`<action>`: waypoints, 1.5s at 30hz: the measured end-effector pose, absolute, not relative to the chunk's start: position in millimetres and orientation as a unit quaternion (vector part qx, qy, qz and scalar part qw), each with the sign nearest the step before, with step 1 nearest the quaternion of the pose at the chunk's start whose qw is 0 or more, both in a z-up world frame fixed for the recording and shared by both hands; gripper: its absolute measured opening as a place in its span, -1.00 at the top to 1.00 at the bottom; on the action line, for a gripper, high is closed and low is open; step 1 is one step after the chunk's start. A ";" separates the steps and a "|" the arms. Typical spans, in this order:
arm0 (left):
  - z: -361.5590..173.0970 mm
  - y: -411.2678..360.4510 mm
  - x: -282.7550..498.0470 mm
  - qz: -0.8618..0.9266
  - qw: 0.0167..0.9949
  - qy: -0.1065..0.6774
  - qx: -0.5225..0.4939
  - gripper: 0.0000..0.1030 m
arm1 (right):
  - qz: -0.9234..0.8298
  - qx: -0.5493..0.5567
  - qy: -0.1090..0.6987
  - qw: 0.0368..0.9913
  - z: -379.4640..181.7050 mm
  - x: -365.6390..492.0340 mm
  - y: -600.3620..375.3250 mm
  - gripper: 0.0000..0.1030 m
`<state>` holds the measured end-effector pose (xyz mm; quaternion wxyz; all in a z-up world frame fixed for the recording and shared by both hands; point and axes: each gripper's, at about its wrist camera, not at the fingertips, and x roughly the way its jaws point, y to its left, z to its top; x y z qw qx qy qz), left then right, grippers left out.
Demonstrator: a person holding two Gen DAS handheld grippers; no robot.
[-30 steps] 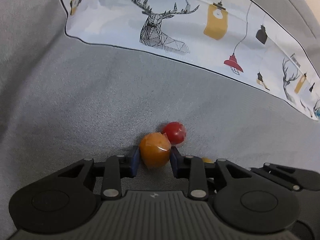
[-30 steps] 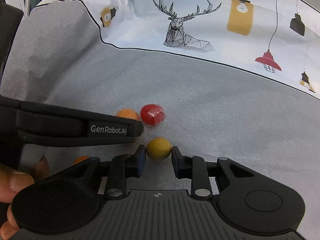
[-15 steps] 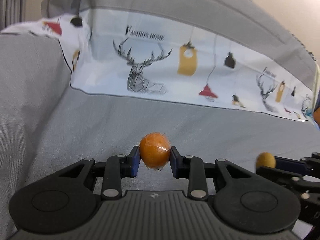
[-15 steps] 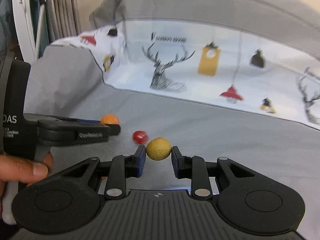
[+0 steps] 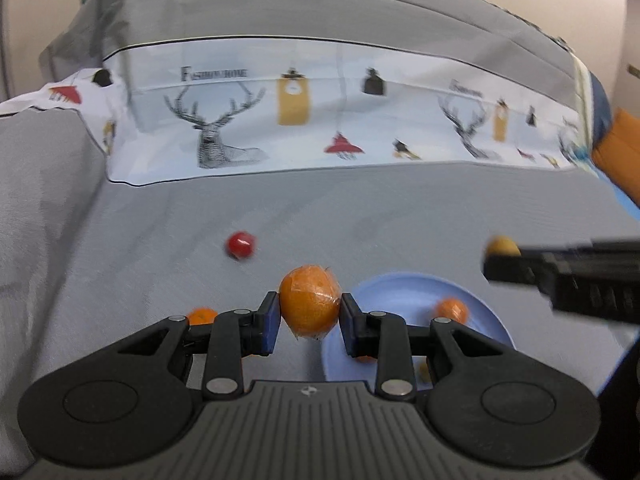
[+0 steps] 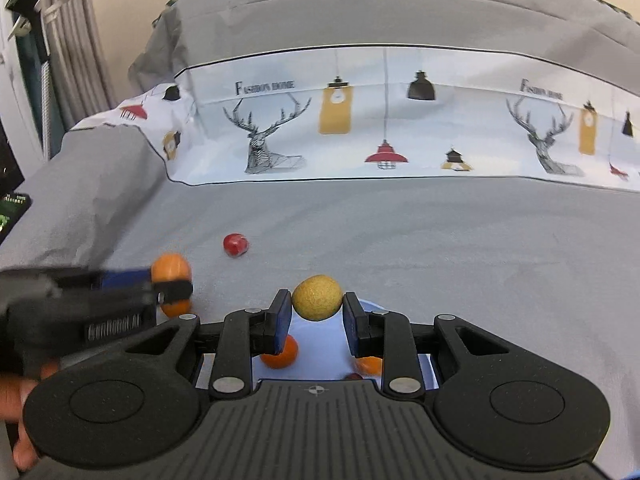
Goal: Organize fruits
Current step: 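Carry the yellow fruit over the blue plate while the left tool carries the wrapped orange there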
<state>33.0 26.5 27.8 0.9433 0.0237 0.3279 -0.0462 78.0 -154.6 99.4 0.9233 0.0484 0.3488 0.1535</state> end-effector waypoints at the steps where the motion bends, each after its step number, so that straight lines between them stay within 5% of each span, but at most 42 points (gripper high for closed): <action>1: 26.2 22.9 29.3 -0.052 0.943 0.329 0.029 0.33 | 0.153 0.054 0.347 0.924 99.6 75.4 -157.6 0.43; 31: 9.6 1.8 35.8 -0.042 0.939 0.331 0.083 0.32 | 0.127 0.024 0.337 0.932 89.8 73.0 -162.5 0.43; 45: 57.8 -40.9 16.5 -0.096 0.966 0.228 0.074 0.32 | 0.070 0.041 0.326 0.942 86.9 76.0 -178.0 0.43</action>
